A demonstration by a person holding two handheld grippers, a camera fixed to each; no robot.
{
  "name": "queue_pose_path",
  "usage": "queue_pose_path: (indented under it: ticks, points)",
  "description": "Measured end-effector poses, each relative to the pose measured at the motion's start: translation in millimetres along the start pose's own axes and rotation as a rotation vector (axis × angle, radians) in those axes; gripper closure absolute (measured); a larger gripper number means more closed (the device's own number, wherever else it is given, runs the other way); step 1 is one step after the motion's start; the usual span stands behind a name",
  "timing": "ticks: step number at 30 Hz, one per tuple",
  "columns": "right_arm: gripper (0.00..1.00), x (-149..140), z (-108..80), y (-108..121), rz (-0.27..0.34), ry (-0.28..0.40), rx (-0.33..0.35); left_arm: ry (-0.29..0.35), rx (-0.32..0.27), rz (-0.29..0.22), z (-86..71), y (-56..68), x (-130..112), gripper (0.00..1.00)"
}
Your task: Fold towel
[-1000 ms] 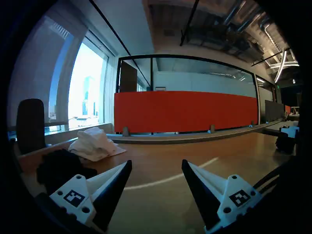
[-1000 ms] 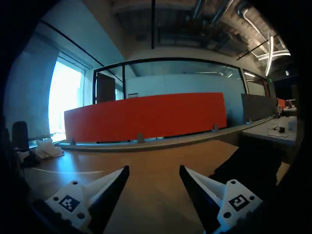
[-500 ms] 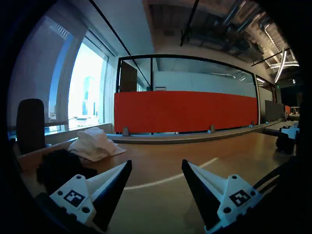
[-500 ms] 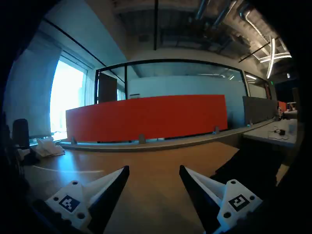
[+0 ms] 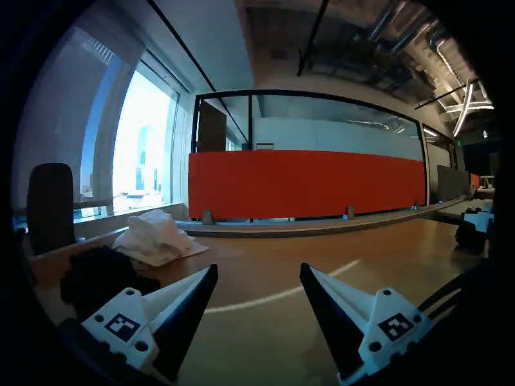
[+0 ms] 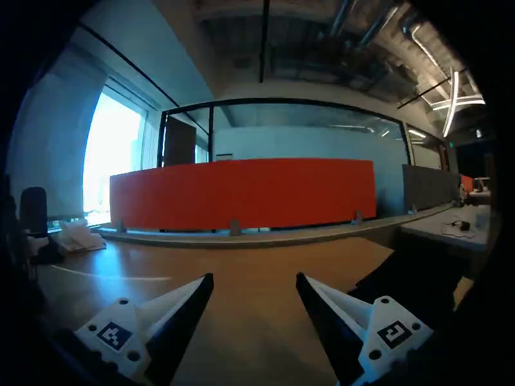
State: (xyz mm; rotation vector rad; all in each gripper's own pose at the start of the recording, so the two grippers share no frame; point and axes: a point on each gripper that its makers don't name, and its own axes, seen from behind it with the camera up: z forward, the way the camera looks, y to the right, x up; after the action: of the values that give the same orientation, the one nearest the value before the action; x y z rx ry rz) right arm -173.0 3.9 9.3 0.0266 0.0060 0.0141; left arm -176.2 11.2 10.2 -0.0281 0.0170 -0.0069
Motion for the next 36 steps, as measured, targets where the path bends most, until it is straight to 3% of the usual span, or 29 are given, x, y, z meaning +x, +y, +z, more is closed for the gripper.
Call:
queue_pose_path:
  ticks: [9, 36]
  points:
    - [0.0, -0.7, 1.2, -4.0, -0.038, -0.002, -0.004, 0.0, 0.0, 0.0, -0.2, 0.0, 0.1, 0.06]
    - [0.01, -1.5, 1.8, -4.5, -0.037, -0.002, -0.007, -0.001, 0.0, 0.0, -1.0, -0.3, 1.9, 0.06]
